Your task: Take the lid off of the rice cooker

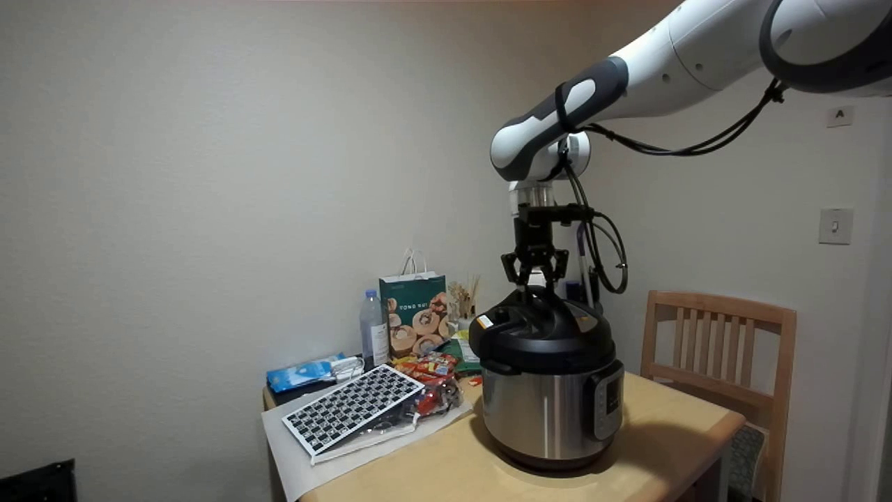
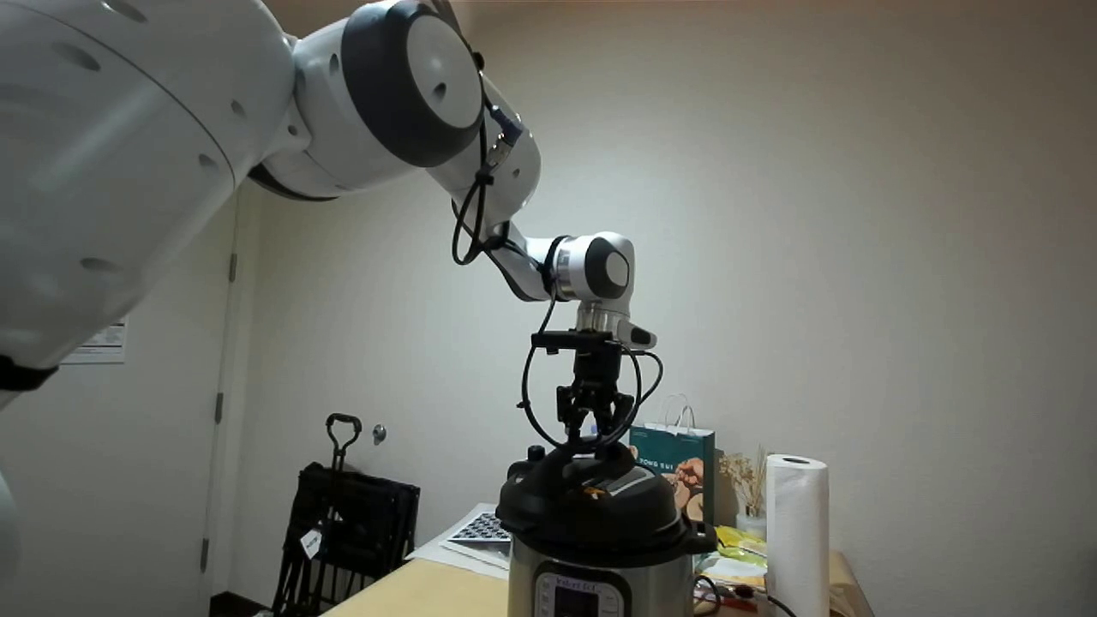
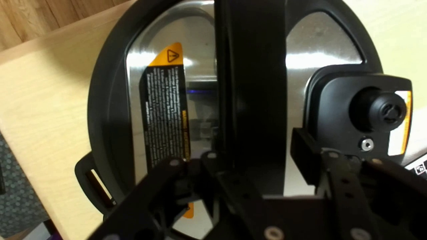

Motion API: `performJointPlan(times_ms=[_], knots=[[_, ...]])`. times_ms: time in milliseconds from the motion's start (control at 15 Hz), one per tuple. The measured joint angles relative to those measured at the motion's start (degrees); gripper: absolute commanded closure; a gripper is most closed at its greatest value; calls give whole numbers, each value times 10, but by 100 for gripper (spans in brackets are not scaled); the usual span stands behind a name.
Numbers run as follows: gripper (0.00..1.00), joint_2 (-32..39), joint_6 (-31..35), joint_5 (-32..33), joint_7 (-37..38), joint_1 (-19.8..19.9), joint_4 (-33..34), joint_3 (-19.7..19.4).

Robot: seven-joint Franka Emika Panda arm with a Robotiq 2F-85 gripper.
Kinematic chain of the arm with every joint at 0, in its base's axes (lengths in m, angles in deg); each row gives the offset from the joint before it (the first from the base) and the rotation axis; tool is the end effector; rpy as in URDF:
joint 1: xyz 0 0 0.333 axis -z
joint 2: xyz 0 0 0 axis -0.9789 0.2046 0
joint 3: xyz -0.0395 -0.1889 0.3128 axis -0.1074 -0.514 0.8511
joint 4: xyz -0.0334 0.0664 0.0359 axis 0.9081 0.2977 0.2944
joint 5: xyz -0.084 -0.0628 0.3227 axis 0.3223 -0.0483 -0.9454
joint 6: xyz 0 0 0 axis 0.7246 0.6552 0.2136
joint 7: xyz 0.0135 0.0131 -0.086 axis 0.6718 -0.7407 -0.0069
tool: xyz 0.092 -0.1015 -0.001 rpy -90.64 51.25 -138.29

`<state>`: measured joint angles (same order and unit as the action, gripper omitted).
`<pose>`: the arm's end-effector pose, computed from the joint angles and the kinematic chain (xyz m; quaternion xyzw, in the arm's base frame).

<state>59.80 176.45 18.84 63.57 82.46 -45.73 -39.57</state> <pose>0.6465 -0.0886 0.4405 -0.9775 0.1991 0.0679 0.0161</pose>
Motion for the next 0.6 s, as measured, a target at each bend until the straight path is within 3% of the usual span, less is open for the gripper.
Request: performJointPlan(times_ms=[200,267,333,467,533,600], knots=[[0,2,0,0,0,0,0,1],[8,2,0,0,0,0,0,1],[0,2,0,0,0,0,0,1],[12,2,0,0,0,0,0,2],[2,2,0,0,0,0,0,2],[4,2,0,0,0,0,0,2]])
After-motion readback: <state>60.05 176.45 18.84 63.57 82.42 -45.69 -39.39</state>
